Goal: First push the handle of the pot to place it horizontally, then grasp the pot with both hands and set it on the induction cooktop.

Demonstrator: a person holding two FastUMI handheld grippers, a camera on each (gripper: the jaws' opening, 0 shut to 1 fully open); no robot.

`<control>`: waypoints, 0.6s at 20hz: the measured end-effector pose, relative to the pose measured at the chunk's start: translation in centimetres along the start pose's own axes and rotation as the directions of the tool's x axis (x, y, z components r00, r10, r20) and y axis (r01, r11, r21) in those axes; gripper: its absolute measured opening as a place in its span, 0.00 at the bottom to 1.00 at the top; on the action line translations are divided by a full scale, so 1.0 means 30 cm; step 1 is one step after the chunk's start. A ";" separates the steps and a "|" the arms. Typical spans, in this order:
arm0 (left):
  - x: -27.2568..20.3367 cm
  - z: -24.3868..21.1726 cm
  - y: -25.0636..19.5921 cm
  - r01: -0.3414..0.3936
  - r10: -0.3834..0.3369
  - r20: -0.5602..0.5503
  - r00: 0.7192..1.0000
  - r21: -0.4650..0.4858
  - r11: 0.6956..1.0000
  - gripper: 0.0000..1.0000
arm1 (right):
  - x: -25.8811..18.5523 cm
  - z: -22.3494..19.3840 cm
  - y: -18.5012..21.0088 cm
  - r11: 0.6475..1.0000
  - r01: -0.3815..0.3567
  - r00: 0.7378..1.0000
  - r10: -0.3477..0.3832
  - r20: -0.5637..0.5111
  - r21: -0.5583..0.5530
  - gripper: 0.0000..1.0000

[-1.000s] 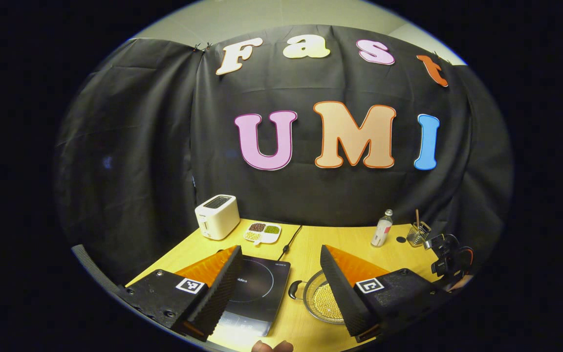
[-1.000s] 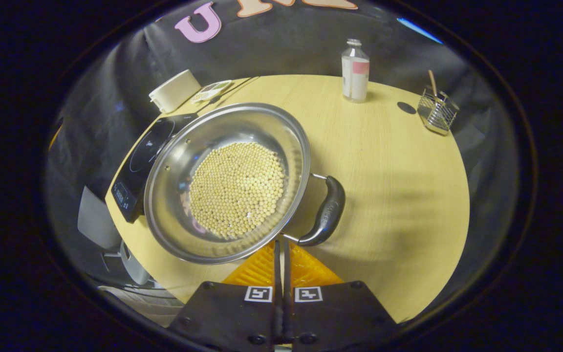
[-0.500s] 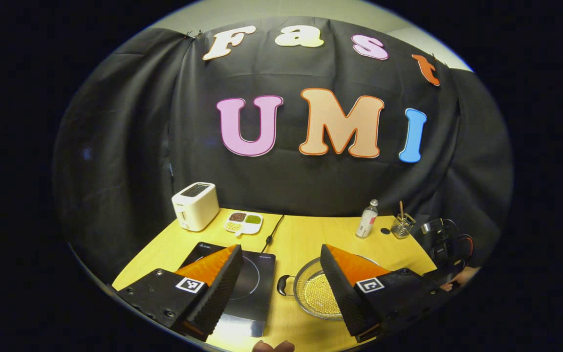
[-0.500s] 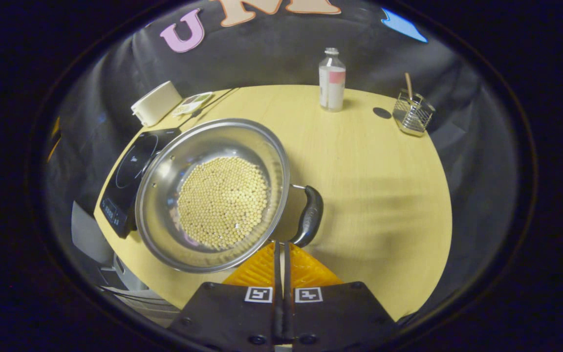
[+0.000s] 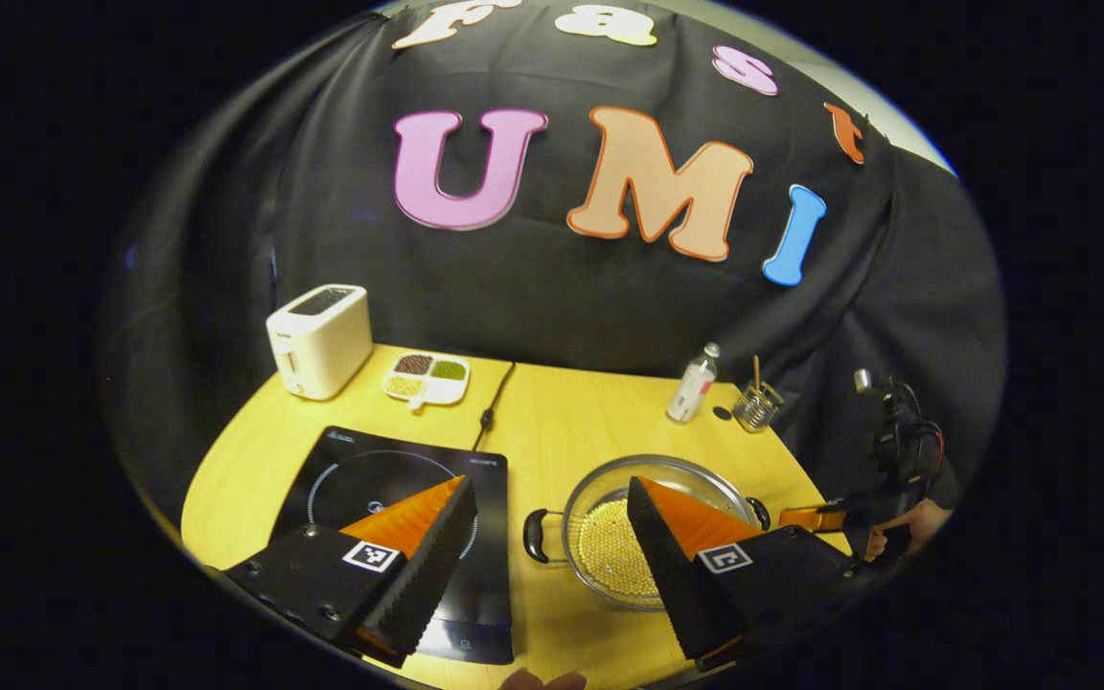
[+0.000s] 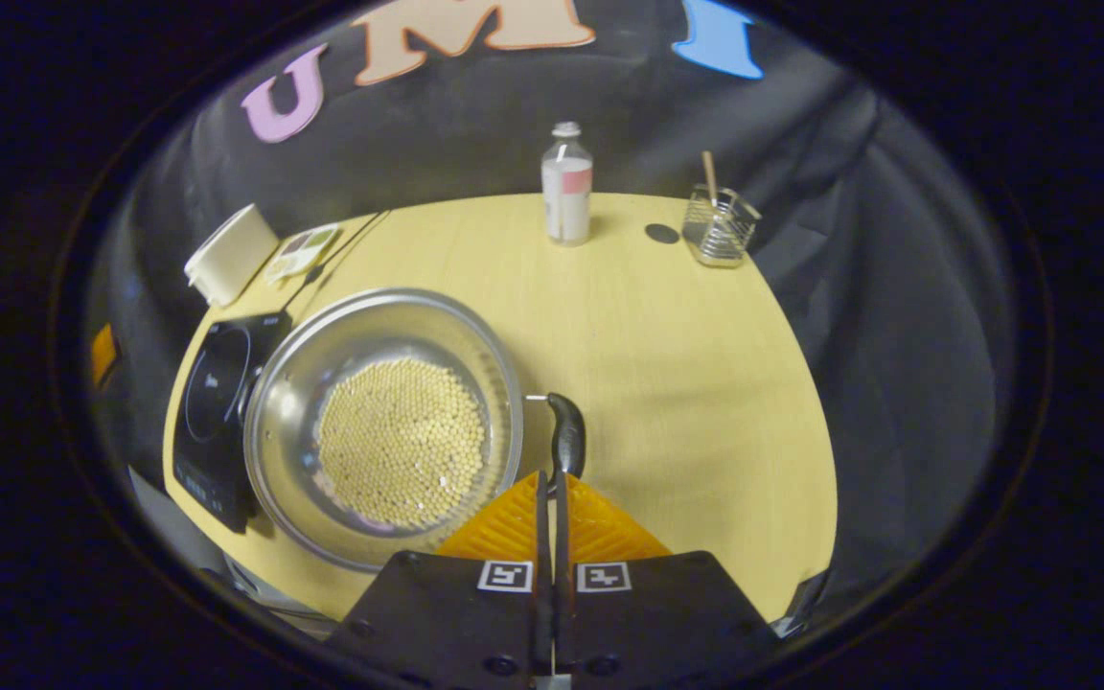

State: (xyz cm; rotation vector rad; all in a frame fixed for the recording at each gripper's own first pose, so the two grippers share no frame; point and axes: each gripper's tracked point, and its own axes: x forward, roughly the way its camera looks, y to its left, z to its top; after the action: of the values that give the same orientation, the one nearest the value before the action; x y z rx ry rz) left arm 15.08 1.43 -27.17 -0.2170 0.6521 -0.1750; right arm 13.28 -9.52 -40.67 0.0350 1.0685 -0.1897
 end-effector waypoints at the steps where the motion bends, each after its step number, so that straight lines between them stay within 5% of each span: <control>1: 0.022 -0.022 -0.006 0.019 -0.019 -0.029 0.999 0.000 1.000 0.97 | -0.007 0.013 0.003 0.999 0.004 1.000 -0.005 0.013 0.037 0.03; 2: 0.044 -0.051 -0.008 0.030 -0.030 -0.066 0.997 0.001 1.000 0.97 | -0.013 0.025 0.011 0.998 0.000 1.000 -0.001 0.019 0.065 0.04; 5: 0.088 -0.103 0.002 0.019 -0.018 -0.143 0.990 0.000 1.000 0.97 | 0.002 0.030 0.027 0.998 -0.023 1.000 0.022 0.017 0.066 0.30; 12: 0.205 -0.244 0.004 -0.013 0.015 -0.266 0.964 0.012 1.000 0.96 | 0.084 0.017 0.033 0.998 -0.035 0.999 0.037 -0.039 0.046 0.61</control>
State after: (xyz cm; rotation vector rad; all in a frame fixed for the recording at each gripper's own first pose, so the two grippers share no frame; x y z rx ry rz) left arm 15.39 -0.91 -36.43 -0.1808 0.9195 -0.1956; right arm 15.07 -8.96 -42.67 0.0996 1.1023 -0.1813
